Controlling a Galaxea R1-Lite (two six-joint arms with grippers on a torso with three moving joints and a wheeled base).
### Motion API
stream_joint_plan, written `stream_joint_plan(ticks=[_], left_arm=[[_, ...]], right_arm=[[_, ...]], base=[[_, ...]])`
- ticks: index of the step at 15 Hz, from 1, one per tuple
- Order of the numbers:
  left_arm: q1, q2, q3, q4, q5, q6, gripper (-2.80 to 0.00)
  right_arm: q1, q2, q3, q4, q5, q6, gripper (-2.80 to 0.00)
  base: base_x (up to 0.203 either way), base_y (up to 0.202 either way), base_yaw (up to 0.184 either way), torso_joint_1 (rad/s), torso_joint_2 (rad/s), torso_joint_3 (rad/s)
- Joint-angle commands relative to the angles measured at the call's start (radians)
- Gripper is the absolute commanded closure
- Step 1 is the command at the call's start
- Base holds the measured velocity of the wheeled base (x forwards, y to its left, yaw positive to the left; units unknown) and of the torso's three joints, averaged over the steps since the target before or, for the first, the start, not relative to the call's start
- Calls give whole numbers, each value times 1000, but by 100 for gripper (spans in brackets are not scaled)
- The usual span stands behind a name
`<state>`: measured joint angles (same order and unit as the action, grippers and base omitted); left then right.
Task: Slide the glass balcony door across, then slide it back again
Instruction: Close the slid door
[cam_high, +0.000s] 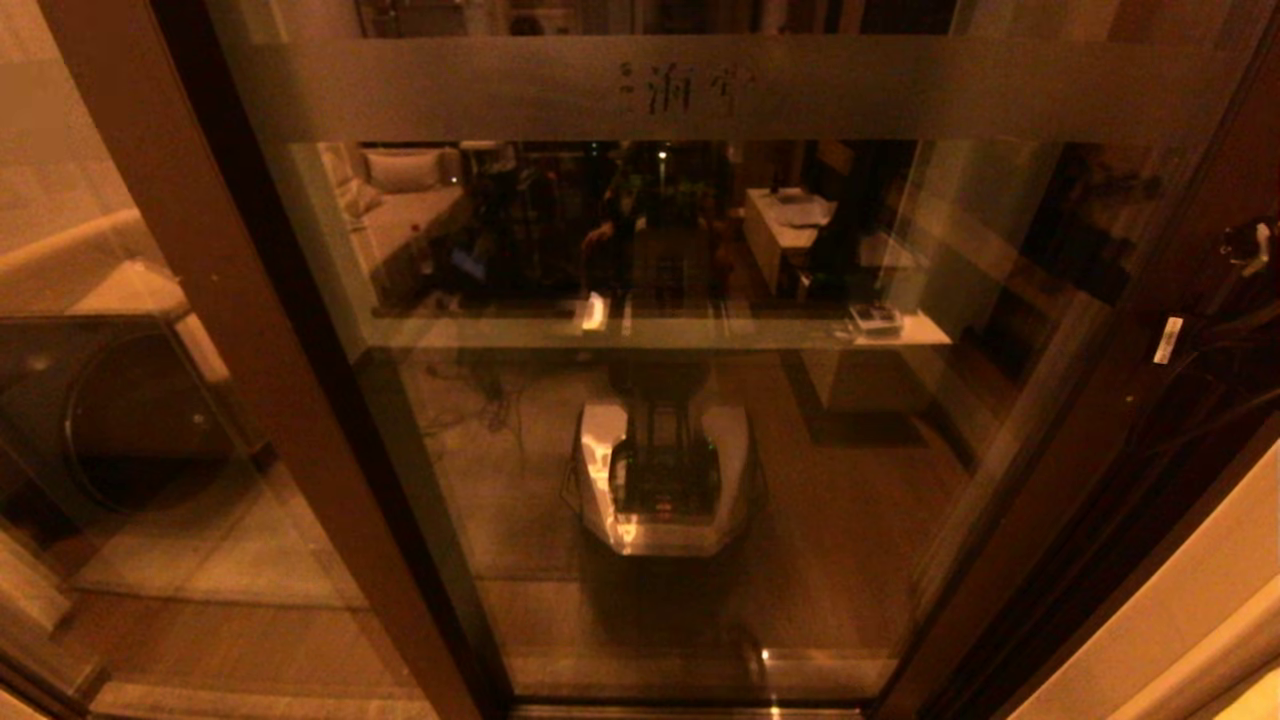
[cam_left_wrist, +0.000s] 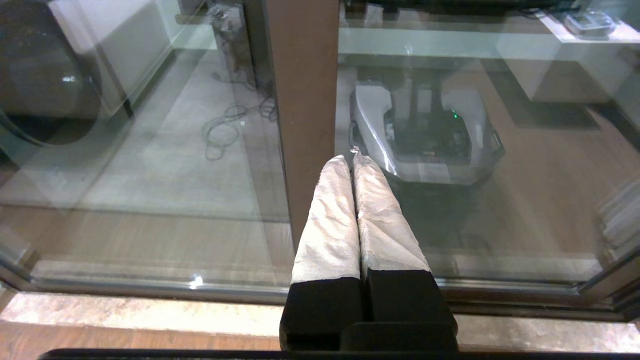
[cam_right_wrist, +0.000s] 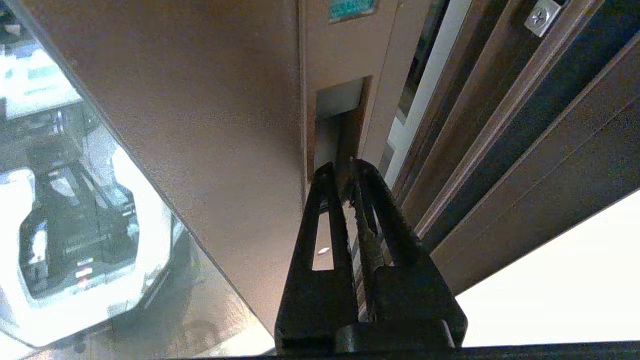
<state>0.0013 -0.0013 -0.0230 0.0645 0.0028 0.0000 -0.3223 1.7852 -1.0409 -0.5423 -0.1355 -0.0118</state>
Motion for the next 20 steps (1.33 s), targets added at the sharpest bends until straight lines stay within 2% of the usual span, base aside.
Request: stream_joint_plan(ticks=[1, 7, 20], left_arm=[[0, 0, 0, 0, 0, 0, 0], [0, 0, 0, 0, 0, 0, 0], [0, 0, 0, 0, 0, 0, 0]], right_arm=[[-3, 10, -1, -5, -1, -2, 0], [-7, 32, -1, -53, -9, -5, 0], [-37, 5, 5, -53, -7, -8, 0]], base=[[0, 0, 0, 0, 0, 0], [0, 0, 0, 0, 0, 0], [0, 0, 0, 0, 0, 0]])
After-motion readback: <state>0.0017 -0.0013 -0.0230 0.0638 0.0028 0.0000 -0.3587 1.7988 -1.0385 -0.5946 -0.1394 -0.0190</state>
